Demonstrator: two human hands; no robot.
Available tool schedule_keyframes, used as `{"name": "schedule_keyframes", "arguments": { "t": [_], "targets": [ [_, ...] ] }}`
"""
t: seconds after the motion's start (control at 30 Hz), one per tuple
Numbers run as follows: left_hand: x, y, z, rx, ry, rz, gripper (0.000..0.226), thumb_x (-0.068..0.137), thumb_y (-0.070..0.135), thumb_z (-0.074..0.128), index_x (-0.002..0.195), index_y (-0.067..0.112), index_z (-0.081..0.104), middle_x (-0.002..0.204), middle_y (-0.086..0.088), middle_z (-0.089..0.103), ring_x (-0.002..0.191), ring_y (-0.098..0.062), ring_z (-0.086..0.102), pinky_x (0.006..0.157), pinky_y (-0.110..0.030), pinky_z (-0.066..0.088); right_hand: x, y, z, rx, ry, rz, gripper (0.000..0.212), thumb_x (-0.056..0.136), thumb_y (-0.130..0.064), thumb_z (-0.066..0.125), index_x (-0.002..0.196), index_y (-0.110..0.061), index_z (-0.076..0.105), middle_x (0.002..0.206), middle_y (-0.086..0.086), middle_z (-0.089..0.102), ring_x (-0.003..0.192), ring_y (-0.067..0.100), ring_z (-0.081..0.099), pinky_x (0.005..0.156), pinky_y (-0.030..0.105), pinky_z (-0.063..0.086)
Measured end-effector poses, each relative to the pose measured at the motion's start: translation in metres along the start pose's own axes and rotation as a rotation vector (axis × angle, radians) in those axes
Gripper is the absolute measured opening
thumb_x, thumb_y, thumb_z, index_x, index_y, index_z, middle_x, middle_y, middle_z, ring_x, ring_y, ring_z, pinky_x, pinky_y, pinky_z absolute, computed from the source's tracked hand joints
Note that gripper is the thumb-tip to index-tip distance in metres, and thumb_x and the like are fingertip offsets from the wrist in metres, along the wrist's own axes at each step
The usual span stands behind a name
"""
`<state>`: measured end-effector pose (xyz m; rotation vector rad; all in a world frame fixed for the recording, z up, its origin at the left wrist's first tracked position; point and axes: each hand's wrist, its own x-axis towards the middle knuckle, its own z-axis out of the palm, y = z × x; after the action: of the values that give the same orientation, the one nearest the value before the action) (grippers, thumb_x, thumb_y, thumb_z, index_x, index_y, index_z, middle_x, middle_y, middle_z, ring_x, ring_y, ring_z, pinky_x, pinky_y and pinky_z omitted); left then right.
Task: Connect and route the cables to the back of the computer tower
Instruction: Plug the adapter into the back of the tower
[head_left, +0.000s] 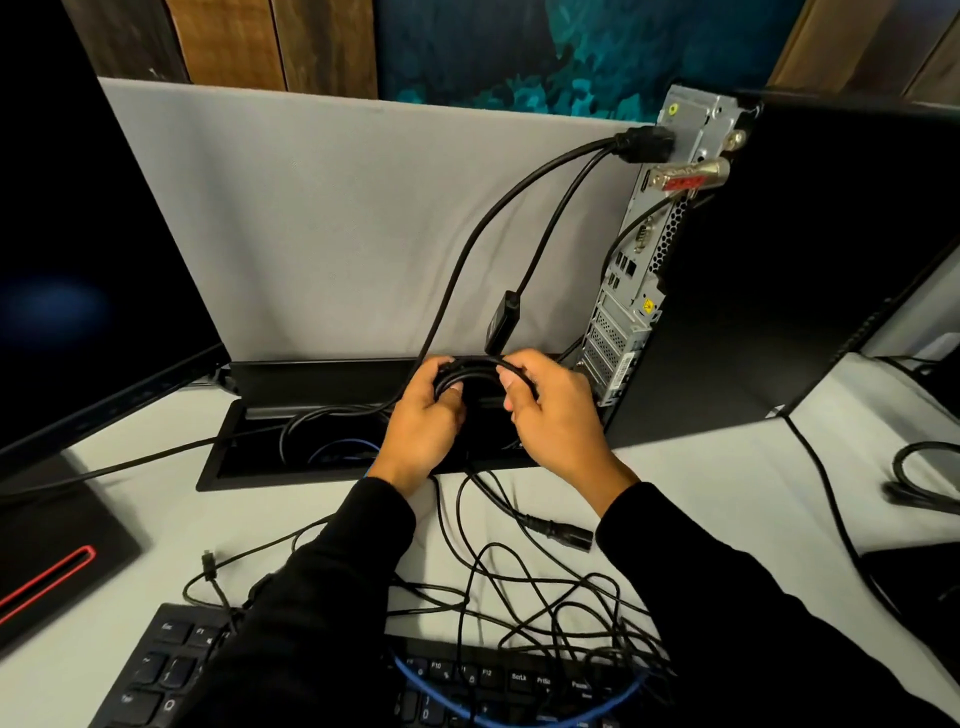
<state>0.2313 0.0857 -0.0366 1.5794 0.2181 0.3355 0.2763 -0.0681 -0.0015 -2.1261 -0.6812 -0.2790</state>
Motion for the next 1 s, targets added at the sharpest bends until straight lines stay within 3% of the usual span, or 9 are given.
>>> {"name": "schedule_keyframes", "arguments": {
  "t": [0.07, 0.17, 0.3, 0.4, 0.47, 0.63, 0.73, 0.83, 1.0],
  "targets": [
    [-0.001, 0.005, 0.0, -0.109, 0.017, -0.036, 0.023, 0.098, 0.005, 0.049, 0.099, 0.021, 0.065, 0.084, -0.004, 0.064, 0.076, -0.023, 0.058, 0.069, -0.038, 0.045, -0.004, 0.002, -0.002, -0.038, -0.046, 0.046, 0.02, 0.101, -0.013, 0.054, 0.11, -0.022, 0.07, 0.083, -0.006, 0.064, 0.08, 0.019, 0.064, 0.078, 0.032, 0.053],
    [-0.005, 0.012, 0.002, -0.122, 0.05, -0.005, 0.012, 0.095, 0.006, 0.053, 0.089, 0.014, 0.06, 0.064, 0.006, 0.055, 0.055, -0.009, 0.048, 0.054, -0.026, 0.039, -0.004, 0.0, -0.006, -0.174, -0.115, 0.136, 0.03, 0.103, -0.022, 0.053, 0.13, -0.02, 0.065, 0.112, 0.008, 0.057, 0.108, 0.029, 0.059, 0.097, 0.028, 0.043],
    [-0.008, 0.01, 0.001, 0.001, 0.056, 0.077, 0.016, 0.1, 0.033, 0.064, 0.092, 0.019, 0.063, 0.071, 0.013, 0.062, 0.063, -0.004, 0.057, 0.061, -0.021, 0.046, -0.001, -0.003, -0.004, -0.095, -0.11, 0.364, 0.05, 0.105, -0.046, 0.045, 0.143, -0.015, 0.056, 0.138, 0.016, 0.057, 0.132, 0.034, 0.051, 0.108, 0.036, 0.04],
    [-0.006, 0.009, 0.002, 0.066, 0.166, 0.135, 0.017, 0.098, 0.034, 0.067, 0.093, 0.018, 0.067, 0.082, 0.005, 0.071, 0.079, -0.01, 0.068, 0.076, -0.029, 0.055, 0.006, -0.004, 0.002, -0.079, 0.03, 0.362, 0.03, 0.108, -0.023, 0.043, 0.091, -0.009, 0.063, 0.088, 0.008, 0.065, 0.1, 0.038, 0.06, 0.071, 0.033, 0.034],
    [-0.007, 0.011, 0.004, 0.079, 0.241, 0.184, 0.013, 0.095, 0.029, 0.071, 0.091, 0.017, 0.068, 0.08, 0.005, 0.071, 0.078, -0.01, 0.069, 0.074, -0.027, 0.055, 0.012, -0.008, 0.005, -0.111, 0.037, 0.402, 0.028, 0.102, -0.01, 0.045, 0.076, -0.007, 0.056, 0.071, 0.004, 0.054, 0.085, 0.038, 0.056, 0.063, 0.034, 0.026],
    [-0.016, 0.018, -0.003, 0.256, 0.33, 0.388, 0.008, 0.091, 0.02, 0.076, 0.092, 0.018, 0.068, 0.07, 0.005, 0.067, 0.06, -0.014, 0.062, 0.06, -0.016, 0.05, 0.021, -0.006, 0.014, -0.113, -0.034, 0.474, 0.023, 0.09, -0.012, 0.051, 0.086, -0.014, 0.074, 0.083, 0.008, 0.064, 0.083, 0.032, 0.054, 0.072, 0.025, 0.04],
    [-0.016, 0.015, -0.004, 0.271, 0.292, 0.416, 0.008, 0.091, 0.013, 0.073, 0.096, 0.019, 0.07, 0.076, 0.001, 0.071, 0.064, -0.019, 0.066, 0.062, -0.022, 0.055, 0.016, 0.004, 0.019, -0.158, -0.143, 0.476, 0.023, 0.086, -0.01, 0.051, 0.066, -0.016, 0.061, 0.078, 0.009, 0.064, 0.09, 0.037, 0.061, 0.07, 0.023, 0.037],
    [-0.015, 0.017, -0.006, 0.28, 0.266, 0.374, 0.009, 0.09, 0.012, 0.072, 0.096, 0.018, 0.071, 0.079, 0.002, 0.072, 0.065, -0.018, 0.067, 0.062, -0.022, 0.054, 0.016, 0.008, 0.015, -0.211, -0.243, 0.441, 0.023, 0.086, -0.007, 0.05, 0.066, -0.016, 0.056, 0.081, 0.011, 0.061, 0.092, 0.039, 0.061, 0.071, 0.023, 0.037],
    [-0.009, 0.011, -0.011, 0.344, 0.167, 0.307, 0.006, 0.094, 0.02, 0.073, 0.099, 0.019, 0.073, 0.087, 0.009, 0.074, 0.08, -0.003, 0.07, 0.071, -0.013, 0.051, 0.016, 0.012, 0.014, -0.291, -0.413, 0.369, 0.021, 0.087, -0.01, 0.048, 0.095, -0.009, 0.068, 0.101, 0.018, 0.067, 0.099, 0.039, 0.063, 0.076, 0.028, 0.046]
  ]
}}
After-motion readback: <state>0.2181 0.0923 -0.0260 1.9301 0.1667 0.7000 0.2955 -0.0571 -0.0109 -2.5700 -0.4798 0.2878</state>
